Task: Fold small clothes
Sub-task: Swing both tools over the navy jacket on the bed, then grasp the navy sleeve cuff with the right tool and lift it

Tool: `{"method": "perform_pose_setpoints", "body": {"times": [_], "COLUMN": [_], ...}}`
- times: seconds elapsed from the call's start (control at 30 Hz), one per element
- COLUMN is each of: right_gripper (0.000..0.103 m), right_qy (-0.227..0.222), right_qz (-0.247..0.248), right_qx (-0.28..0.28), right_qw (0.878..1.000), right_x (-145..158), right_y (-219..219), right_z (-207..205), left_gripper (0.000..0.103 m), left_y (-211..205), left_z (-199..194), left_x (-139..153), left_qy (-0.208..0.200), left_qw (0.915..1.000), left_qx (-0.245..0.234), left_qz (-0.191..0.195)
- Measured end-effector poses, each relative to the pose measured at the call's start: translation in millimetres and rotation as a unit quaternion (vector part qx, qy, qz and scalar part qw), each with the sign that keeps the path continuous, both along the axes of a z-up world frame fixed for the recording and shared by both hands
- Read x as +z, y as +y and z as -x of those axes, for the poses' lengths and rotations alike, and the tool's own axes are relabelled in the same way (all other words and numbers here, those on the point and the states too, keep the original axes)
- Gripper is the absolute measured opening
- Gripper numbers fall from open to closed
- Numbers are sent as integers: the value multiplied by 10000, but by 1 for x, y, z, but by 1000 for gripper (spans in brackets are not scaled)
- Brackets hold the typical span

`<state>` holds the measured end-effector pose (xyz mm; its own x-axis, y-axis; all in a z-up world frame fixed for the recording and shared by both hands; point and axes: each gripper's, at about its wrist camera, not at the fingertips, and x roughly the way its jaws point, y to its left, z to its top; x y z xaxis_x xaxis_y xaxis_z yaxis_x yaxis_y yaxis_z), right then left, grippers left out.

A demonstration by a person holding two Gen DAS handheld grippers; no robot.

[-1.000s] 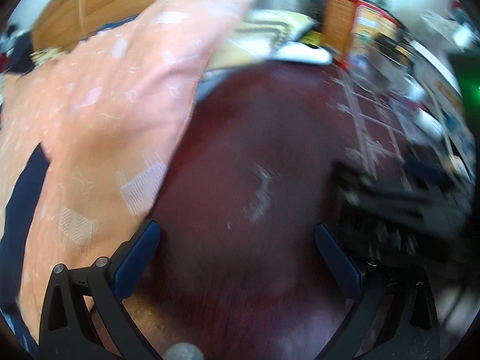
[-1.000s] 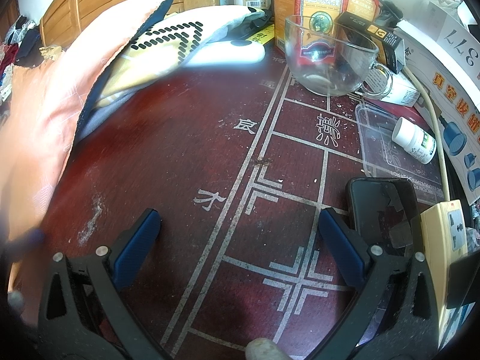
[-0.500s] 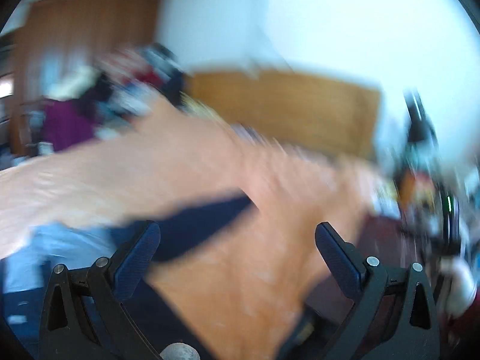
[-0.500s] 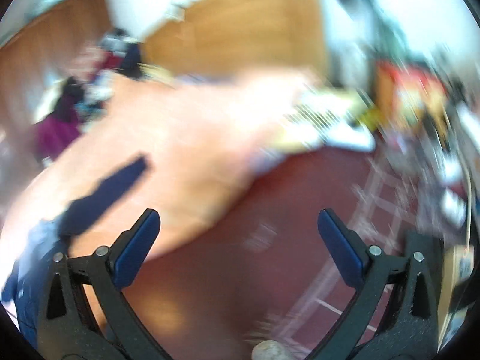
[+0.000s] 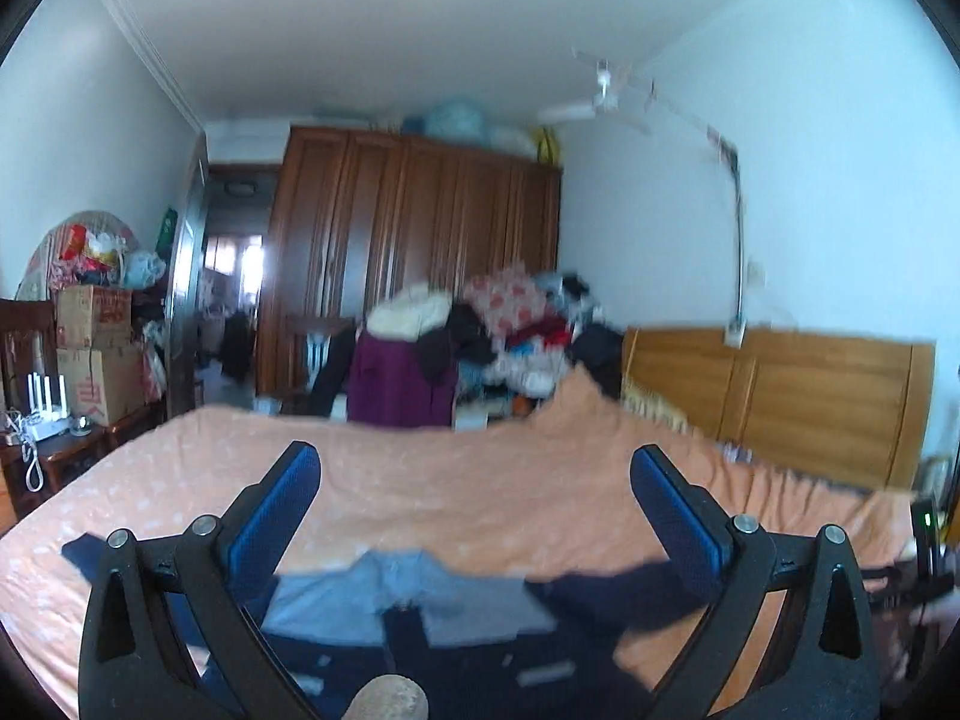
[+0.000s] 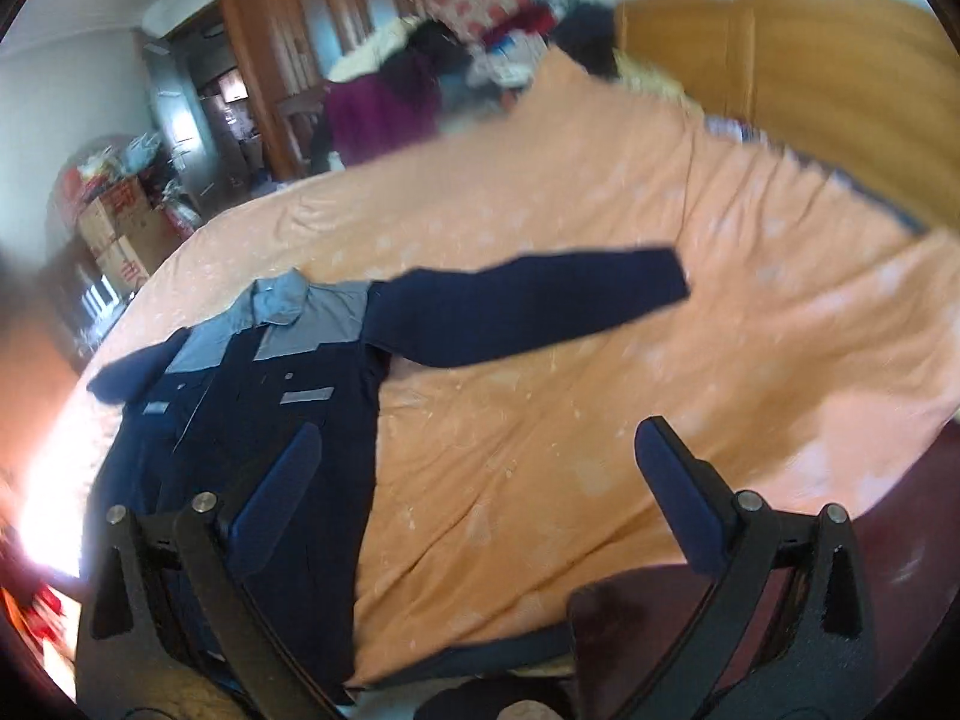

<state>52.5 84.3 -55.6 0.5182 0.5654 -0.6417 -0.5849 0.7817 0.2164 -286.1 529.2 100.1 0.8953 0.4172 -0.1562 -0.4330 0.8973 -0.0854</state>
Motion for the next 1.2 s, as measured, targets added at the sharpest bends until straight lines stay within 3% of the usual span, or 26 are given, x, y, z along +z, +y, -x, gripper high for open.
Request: {"method": "perform_pose_setpoints", "body": {"times": [0.13, 0.2, 0.27, 0.3, 0.47, 0.6, 0.73, 0.9, 1.03, 1.1, 1.13, 1.2], "right_gripper": [102, 96, 66, 62, 60, 60, 60, 59, 39, 41, 49, 50], "right_qy": [612, 860, 1342, 1568, 2140, 2506, 2615, 2433, 2329, 2333, 2388, 2386], "right_qz": [-374, -618, -995, -1133, -1387, -1326, -1231, -1162, -1058, -1026, -1044, -1069], "right_qx": [-207, -357, -571, -690, -1414, -1572, -1703, -1639, -1655, -1714, -1707, -1684], "right_qw": [9972, 9937, 9843, 9787, 9565, 9460, 9421, 9489, 9525, 9517, 9502, 9504], "right_x": [-14, -14, -25, -35, -71, -95, -109, -114, -117, -125, -129, -134], "right_y": [0, -5, -13, -16, -29, -24, -19, -14, -13, -14, -15, -15], "right_z": [-60, -78, -128, -151, -227, -249, -248, -259, -264, -275, -276, -276], "left_gripper": [103, 103, 103, 103, 103, 103, 103, 103, 103, 103, 103, 103], "left_y": [7, 11, 20, 23, 48, 64, 70, 73, 72, 73, 74, 75], "left_z": [-25, -38, -58, -64, -109, -147, -176, -189, -189, -186, -184, -179], "left_x": [-42, -65, -87, -99, -153, -185, -204, -211, -212, -215, -216, -219], "left_qy": [441, 647, 854, 962, 1336, 1659, 1895, 1950, 2000, 2019, 2028, 2050], "left_qw": [9982, 9962, 9937, 9921, 9836, 9773, 9726, 9711, 9700, 9688, 9680, 9668], "left_qx": [-4, 26, 0, 3, 48, 46, -12, -71, -71, -77, -76, -51], "left_qz": [399, 580, 723, 808, 1214, 1316, 1349, 1371, 1381, 1435, 1476, 1527]}}
